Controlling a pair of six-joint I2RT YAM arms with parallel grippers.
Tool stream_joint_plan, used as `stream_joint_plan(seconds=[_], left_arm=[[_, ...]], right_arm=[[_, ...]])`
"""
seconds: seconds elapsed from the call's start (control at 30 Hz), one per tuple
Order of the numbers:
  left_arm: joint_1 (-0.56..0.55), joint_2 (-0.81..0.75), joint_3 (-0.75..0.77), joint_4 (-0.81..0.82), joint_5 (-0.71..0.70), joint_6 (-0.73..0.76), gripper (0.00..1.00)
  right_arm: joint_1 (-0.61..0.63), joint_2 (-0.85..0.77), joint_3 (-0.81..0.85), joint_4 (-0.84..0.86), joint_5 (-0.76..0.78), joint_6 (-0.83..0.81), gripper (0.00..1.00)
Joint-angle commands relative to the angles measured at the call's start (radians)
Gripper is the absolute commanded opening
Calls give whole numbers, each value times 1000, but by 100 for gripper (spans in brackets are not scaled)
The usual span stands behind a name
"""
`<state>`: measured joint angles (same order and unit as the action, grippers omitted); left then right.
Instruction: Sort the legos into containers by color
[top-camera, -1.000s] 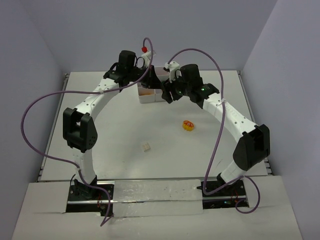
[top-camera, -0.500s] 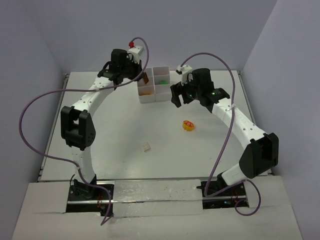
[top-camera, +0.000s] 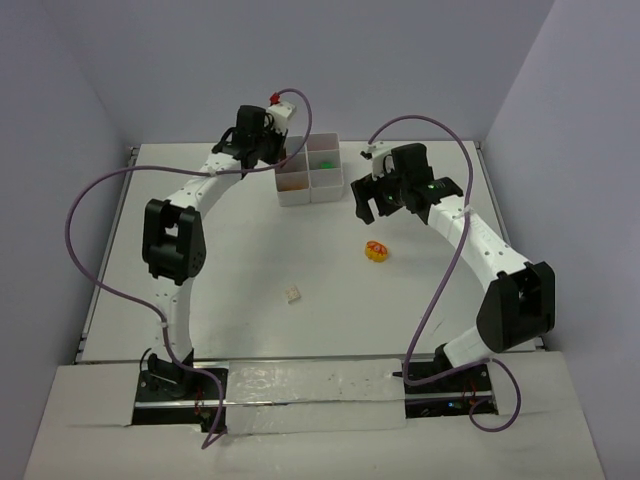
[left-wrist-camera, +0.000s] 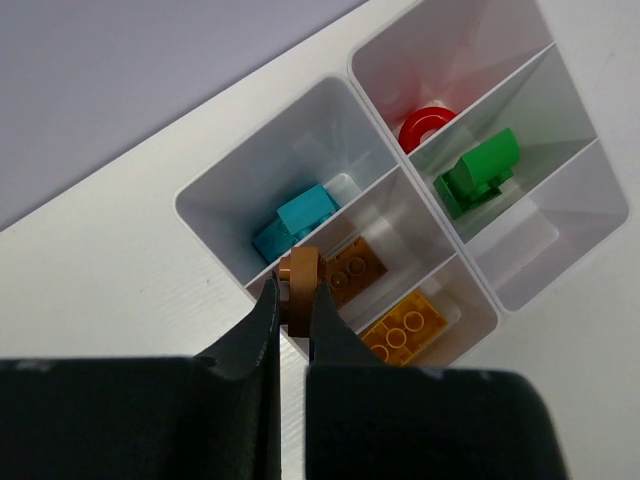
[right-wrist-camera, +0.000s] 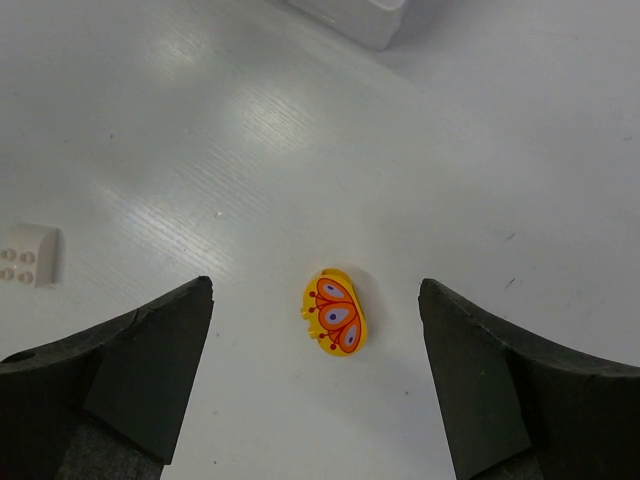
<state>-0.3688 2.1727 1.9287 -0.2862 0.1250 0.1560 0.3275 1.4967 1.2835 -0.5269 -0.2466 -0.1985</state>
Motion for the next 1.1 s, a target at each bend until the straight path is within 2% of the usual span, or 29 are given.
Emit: stream_joint_plan(seconds=[0.0,0.07,0.17,0.2,0.27,0.4,0.53,0.57,0.67,0.77,0.9,1.07], left_arm=[[-18,-13,47,25,36,20,1],[-22,-20,31,22,46,16,7],[-30,-31,9,12,50,13,29],[-30,-32,8,11,50,12,30],[-32,-47,-8,7,51,8,46],[-32,-76,-24,5,66,6,60],[-28,-166,-103,67,172,1,67],[-26,-197,-130,99,269,-8,68],[-31,-260,-175,123,427,-49,69],[-36,-287,-199,135,497,-121,69],[-36,-335,-259,182,529,-216,70],[-33,-394,-313,151,518,-203,73]], right_arm=[[-9,12,15,4,6,-15,91],[-12,16,18,5,9,-15,91],[-16,20,19,2,4,-13,91],[-18,20,19,2,4,-13,91],[-21,18,14,2,1,-11,91],[-39,14,5,2,-9,5,91],[-96,3,-11,2,-51,44,91],[-116,-3,-18,1,-71,52,91],[-162,-24,-35,-14,-116,44,91],[-164,-37,-58,-44,-126,-27,91],[-145,6,-64,-120,-83,-94,90],[-101,97,-88,-158,22,-193,89]])
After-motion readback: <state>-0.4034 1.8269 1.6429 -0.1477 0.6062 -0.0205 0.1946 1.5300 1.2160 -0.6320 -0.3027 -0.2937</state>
